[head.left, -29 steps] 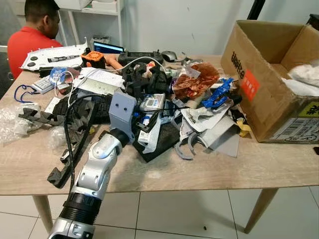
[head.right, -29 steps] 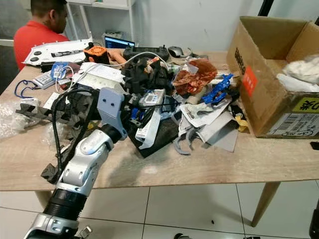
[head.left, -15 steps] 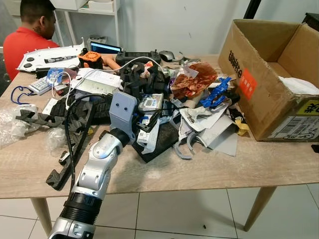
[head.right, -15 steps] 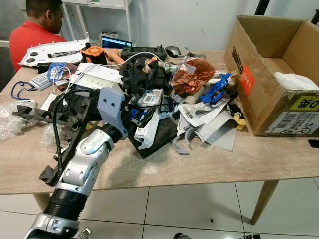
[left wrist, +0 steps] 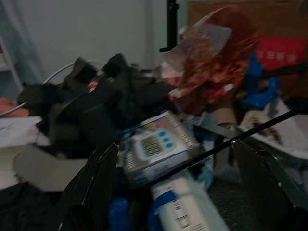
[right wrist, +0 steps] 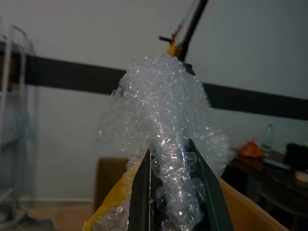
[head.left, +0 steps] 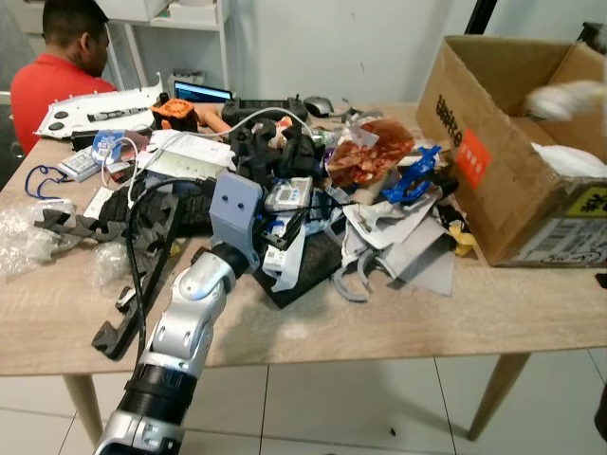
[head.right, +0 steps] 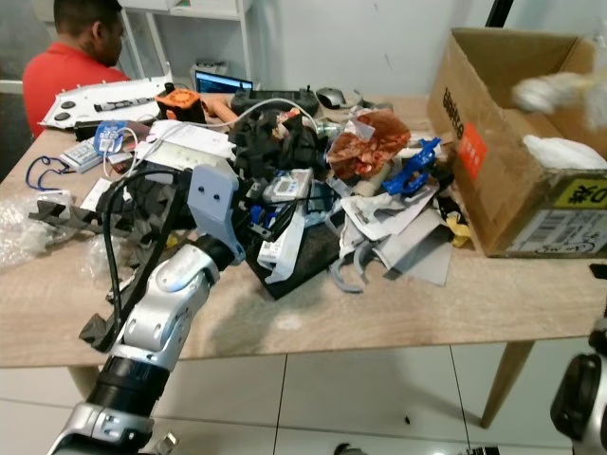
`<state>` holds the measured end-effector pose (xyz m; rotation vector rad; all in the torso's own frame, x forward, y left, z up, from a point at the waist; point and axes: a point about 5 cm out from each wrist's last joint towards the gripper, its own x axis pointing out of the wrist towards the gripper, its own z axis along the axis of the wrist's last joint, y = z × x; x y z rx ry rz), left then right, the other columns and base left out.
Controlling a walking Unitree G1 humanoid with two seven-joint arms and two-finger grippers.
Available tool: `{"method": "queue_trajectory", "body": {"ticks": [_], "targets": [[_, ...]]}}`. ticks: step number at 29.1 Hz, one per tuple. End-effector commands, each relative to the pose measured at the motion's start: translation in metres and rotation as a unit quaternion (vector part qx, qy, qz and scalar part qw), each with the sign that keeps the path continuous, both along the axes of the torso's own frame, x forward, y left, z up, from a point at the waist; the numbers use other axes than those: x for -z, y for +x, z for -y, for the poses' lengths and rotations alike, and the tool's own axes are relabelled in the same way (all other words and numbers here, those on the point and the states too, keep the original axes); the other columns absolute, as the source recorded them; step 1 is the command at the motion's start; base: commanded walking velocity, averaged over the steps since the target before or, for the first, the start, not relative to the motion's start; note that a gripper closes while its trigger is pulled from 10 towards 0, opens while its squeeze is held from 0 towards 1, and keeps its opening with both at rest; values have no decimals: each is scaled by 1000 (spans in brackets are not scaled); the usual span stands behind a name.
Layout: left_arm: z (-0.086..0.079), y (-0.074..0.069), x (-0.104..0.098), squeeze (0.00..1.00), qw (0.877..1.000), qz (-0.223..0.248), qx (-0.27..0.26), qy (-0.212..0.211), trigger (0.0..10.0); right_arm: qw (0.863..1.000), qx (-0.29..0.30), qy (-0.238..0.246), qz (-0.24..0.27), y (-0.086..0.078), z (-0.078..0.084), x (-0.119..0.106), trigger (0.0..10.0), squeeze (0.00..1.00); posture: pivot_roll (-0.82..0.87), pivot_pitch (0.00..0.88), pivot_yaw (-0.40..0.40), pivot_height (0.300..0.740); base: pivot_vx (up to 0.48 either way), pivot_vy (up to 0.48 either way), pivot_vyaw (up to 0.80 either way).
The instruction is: Picking trash to rubbish bin
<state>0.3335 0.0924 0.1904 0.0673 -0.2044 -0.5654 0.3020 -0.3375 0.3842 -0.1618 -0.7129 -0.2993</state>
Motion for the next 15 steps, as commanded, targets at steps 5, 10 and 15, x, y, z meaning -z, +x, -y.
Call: {"method": "queue_trajectory", "body": {"ticks": [5,10,15], "targets": [[0,1,1,0,1000,0,3,3,10000,1000,-8,-8,3,1,-3,0,0,0,-16,159,7,740,0,0,0],[0,1,0,0,1000,1,5,4,10000,1000,26,2,9,-6,11,2,0,0,-17,158,10,740,0,0,0],[1,1,0,0,1000,1,7,5,10000,996,80,30,6,-13,33,9,0,0,-15,162,13,740,0,0,0]]}}
